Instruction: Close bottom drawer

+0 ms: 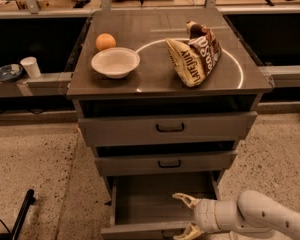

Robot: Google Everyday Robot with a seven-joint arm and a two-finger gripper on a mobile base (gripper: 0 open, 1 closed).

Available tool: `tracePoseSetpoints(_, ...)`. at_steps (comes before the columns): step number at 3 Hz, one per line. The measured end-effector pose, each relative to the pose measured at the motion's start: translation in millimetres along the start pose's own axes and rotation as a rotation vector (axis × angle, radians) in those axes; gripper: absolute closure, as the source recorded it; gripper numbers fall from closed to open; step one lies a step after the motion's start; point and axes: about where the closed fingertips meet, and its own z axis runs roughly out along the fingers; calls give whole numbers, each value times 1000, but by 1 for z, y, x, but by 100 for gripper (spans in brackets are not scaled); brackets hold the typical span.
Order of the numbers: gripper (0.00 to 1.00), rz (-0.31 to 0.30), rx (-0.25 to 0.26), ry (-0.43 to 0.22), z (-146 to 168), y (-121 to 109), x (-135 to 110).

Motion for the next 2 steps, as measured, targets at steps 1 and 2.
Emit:
tracePoseSetpoints(1, 49, 111, 18, 38, 36, 14, 53)
tracePoseSetpoints(2, 72, 261, 54, 87, 64, 28, 105)
